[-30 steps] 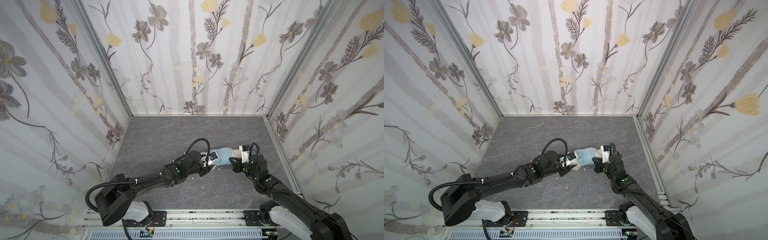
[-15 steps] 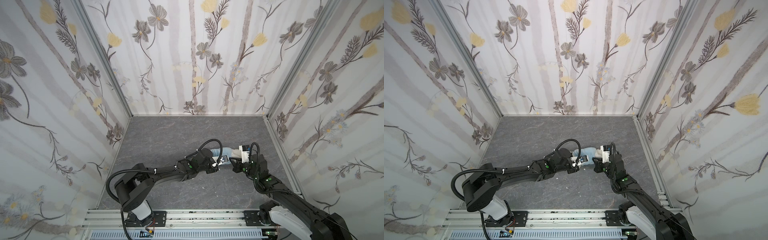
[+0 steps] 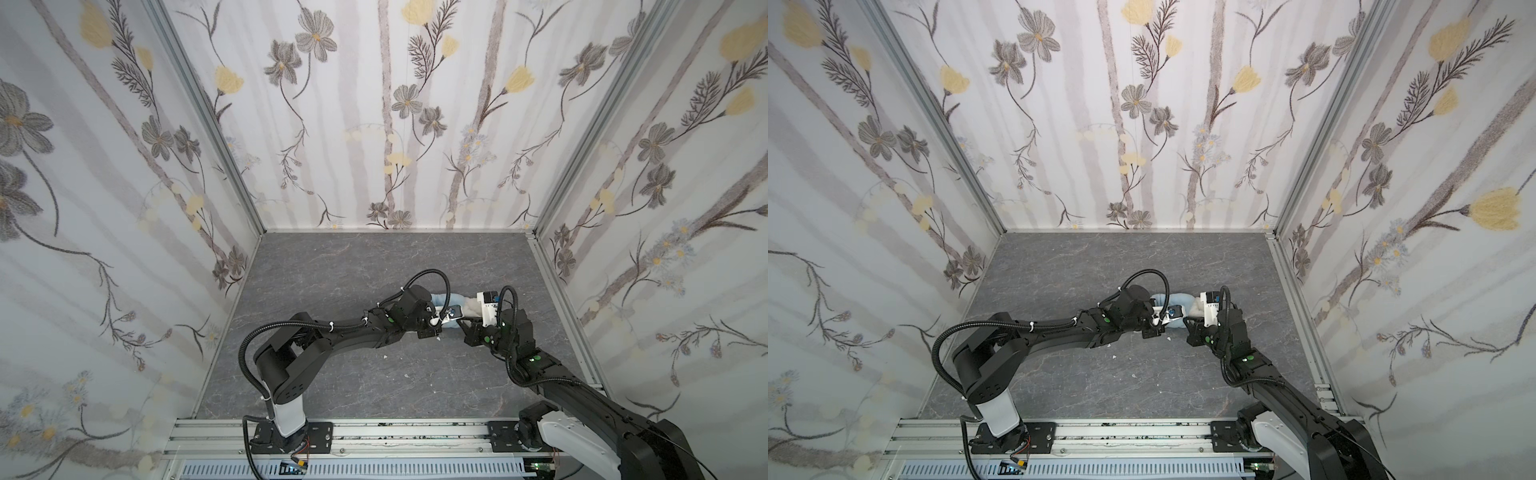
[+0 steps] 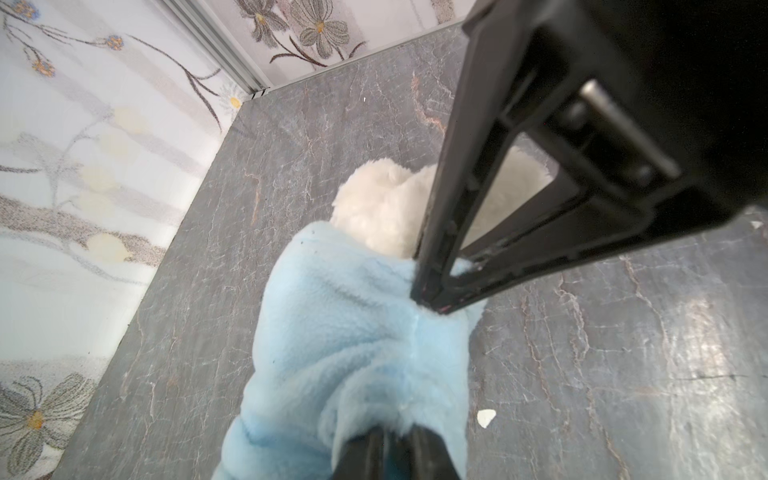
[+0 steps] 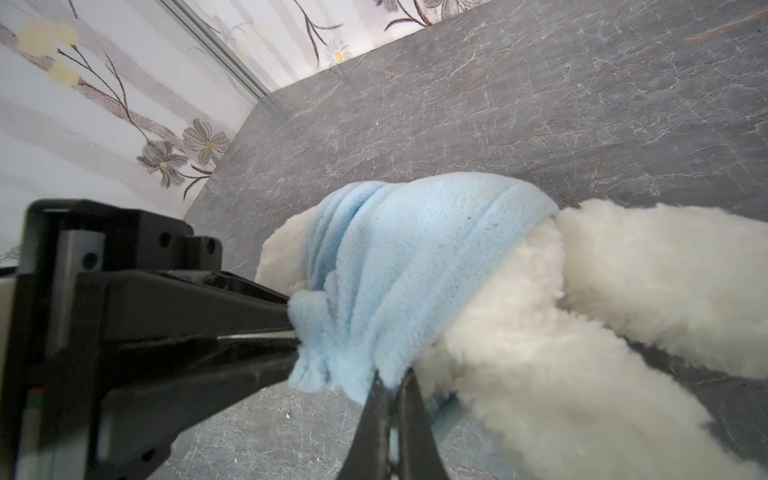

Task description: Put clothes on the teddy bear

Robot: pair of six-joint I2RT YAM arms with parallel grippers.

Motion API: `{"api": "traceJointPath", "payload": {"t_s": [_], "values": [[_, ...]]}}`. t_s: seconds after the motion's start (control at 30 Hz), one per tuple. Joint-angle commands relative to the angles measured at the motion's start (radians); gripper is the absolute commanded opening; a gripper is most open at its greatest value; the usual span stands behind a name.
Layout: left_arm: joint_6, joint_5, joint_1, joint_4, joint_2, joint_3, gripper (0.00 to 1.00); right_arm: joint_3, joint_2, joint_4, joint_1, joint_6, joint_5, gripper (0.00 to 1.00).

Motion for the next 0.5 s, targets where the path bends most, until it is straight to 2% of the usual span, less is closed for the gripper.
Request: {"api": "traceJointPath", "payload": {"t_s": [0.0, 0.07, 0.2, 0.23, 0.27, 0.37, 0.47], "values": [[-0.018, 0.047, 0.022, 0.045, 0.016, -0.013, 0.06, 0.033, -0.034, -0.056, -0.005, -0.049, 0.014, 0.23], [-0.026, 0.046, 0.034, 0.057, 0.021, -0.026, 0.00, 0.046, -0.072, -0.112, -0.008, -0.063, 0.058, 0.35], [-0.050, 0.067, 0.046, 0.078, 0.027, -0.028, 0.00, 0.072, -0.117, -0.200, -0.008, -0.086, 0.154, 0.48], [-0.052, 0.070, 0.048, 0.079, 0.031, -0.028, 0.00, 0.072, -0.118, -0.201, -0.008, -0.086, 0.181, 0.60], [-0.053, 0.074, 0.049, 0.082, 0.034, -0.029, 0.00, 0.072, -0.113, -0.194, -0.008, -0.082, 0.210, 0.66], [-0.058, 0.085, 0.050, 0.086, 0.043, -0.023, 0.00, 0.077, -0.065, -0.131, -0.021, -0.067, 0.216, 0.71], [-0.061, 0.087, 0.049, 0.089, 0.047, -0.021, 0.00, 0.109, 0.033, -0.046, -0.069, -0.047, 0.148, 0.75]]}}
